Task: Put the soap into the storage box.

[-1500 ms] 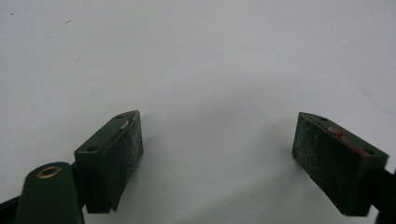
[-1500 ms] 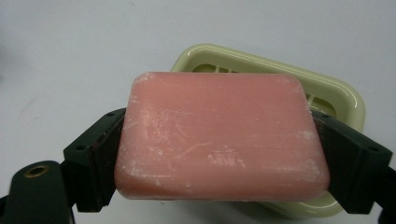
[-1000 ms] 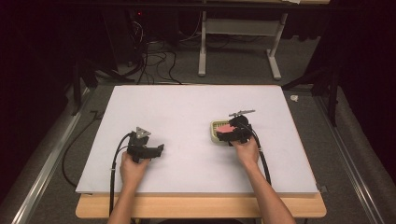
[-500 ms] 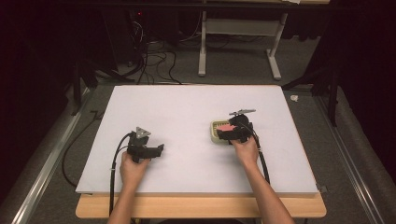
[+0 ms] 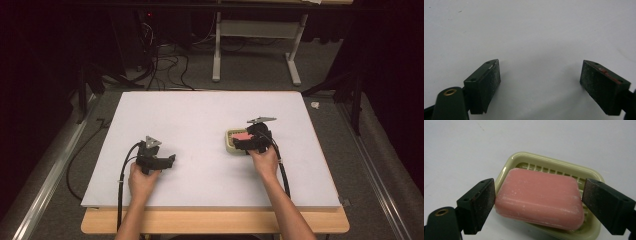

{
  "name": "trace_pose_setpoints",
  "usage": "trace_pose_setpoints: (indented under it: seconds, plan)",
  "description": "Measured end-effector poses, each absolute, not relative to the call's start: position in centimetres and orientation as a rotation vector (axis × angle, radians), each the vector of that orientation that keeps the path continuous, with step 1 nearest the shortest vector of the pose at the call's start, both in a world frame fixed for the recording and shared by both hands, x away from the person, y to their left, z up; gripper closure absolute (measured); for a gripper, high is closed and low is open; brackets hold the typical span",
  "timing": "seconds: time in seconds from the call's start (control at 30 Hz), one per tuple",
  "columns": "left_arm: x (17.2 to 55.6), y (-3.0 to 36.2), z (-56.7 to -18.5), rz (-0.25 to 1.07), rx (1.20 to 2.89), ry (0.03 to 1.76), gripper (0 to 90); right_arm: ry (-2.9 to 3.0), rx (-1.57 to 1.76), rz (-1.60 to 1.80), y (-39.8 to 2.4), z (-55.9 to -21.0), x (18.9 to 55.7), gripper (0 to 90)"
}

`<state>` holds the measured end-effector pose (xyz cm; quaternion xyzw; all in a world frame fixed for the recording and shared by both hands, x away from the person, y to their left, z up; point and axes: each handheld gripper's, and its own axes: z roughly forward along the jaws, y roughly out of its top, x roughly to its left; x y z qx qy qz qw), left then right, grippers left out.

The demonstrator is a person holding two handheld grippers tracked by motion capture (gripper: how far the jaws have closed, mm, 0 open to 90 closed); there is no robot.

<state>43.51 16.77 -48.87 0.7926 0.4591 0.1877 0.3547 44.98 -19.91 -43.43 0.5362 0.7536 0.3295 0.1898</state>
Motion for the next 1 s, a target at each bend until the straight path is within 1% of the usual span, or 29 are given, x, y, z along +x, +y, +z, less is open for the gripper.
trace_pose_setpoints:
  seconds: [0.37,0.67,1.0]
  plan:
    - [43.5,16.7,-48.9,0.487,2.047,1.187,17.0,2.116,1.465,0.953,-20.4,-42.7,44.3,13.3]
    - [43.5,16.7,-48.9,0.487,2.047,1.187,17.0,2.083,1.449,0.989,-21.5,-41.8,43.5,14.0]
    - [43.5,16.7,-48.9,0.488,2.048,1.187,16.9,2.057,1.447,1.010,-22.6,-41.5,42.8,14.6]
